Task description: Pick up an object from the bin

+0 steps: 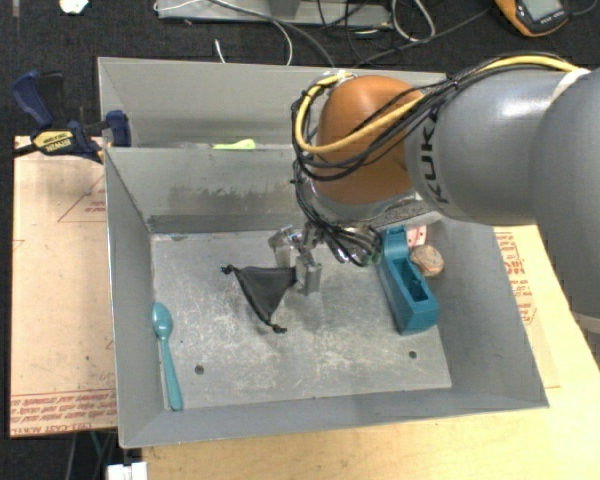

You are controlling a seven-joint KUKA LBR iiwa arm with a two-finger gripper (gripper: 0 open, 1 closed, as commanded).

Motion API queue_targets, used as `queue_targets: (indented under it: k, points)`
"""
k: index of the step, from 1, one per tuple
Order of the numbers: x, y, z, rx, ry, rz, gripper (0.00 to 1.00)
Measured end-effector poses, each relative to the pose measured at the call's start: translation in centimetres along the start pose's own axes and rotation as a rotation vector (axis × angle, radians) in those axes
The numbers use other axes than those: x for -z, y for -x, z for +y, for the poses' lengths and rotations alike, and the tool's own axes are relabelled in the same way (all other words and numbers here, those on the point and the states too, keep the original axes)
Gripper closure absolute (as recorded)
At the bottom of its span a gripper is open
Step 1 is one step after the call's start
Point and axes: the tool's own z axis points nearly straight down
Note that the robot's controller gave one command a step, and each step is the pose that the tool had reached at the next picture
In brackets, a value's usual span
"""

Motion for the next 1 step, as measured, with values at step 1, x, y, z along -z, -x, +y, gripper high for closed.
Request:
queue_targets:
  k: [1]
  points:
    - [7.72, 0.61, -0.99, 0.116, -0.001, -0.005, 1.0]
